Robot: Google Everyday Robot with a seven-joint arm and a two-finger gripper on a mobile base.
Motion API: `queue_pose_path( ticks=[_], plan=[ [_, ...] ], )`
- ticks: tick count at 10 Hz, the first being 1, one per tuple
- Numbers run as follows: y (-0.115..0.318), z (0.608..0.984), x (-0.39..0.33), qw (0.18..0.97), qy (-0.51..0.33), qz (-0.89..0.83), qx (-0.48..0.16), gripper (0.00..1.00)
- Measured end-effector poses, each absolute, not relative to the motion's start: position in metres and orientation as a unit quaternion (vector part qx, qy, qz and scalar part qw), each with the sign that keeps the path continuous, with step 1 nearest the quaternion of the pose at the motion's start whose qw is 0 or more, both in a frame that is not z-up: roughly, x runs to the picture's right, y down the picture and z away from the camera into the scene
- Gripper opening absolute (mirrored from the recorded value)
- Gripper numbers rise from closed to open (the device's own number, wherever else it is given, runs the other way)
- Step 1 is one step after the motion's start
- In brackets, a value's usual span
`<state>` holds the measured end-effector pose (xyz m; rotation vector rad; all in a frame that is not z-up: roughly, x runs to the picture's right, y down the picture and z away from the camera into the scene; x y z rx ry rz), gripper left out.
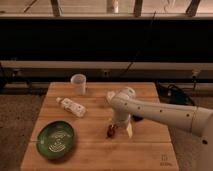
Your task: Place the pepper in the ceramic bowl
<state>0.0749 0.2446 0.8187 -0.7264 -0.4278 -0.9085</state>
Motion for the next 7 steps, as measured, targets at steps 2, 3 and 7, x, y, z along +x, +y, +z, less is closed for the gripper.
queue_pose_path(
  ticks=[2,3,7],
  plan=[
    [0.248,0.82,0.071,0.809,-0.207,-0.433,-0.34,0.8],
    [0.25,0.821,0.067,0.806,-0.21,-0.438,-0.339,0.8],
    [0.253,0.817,0.052,0.795,-0.223,-0.462,-0.324,0.73]
  ],
)
